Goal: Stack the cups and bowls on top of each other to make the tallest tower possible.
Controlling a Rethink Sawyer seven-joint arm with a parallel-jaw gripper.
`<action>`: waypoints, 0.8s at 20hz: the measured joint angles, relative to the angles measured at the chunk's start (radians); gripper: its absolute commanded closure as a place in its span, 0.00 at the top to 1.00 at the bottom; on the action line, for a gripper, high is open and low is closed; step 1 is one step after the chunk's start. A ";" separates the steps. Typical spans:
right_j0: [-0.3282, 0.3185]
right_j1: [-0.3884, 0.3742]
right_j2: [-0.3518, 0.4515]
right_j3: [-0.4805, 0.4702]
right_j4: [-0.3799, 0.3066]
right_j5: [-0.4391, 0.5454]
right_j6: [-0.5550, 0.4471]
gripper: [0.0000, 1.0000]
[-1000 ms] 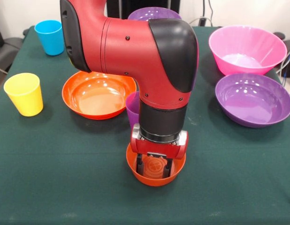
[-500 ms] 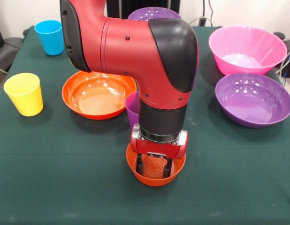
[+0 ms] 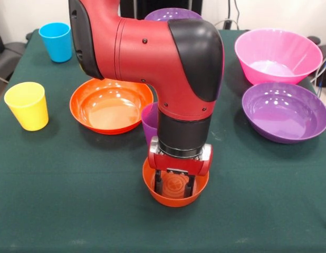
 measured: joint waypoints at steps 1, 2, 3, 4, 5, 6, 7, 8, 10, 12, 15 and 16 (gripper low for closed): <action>0.000 -0.001 0.000 0.002 0.000 0.000 0.000 1.00; 0.001 -0.002 0.000 0.003 0.000 0.001 0.000 1.00; 0.001 -0.003 0.000 0.006 0.000 0.004 0.000 1.00; 0.001 -0.004 0.000 0.008 0.000 0.006 0.000 1.00; 0.001 -0.006 0.000 0.010 0.000 0.008 0.000 1.00; 0.001 -0.009 0.000 0.018 0.000 0.014 0.000 1.00; 0.002 -0.012 0.000 0.022 0.000 0.017 0.000 1.00; 0.002 -0.013 0.000 0.025 0.000 0.020 0.000 1.00; 0.002 -0.019 0.000 0.035 0.000 0.032 0.000 1.00; 0.002 -0.023 0.000 0.042 0.000 0.050 0.000 1.00; 0.002 -0.028 0.000 0.049 0.000 0.081 0.000 1.00; 0.002 -0.028 0.000 0.049 0.000 0.084 0.000 1.00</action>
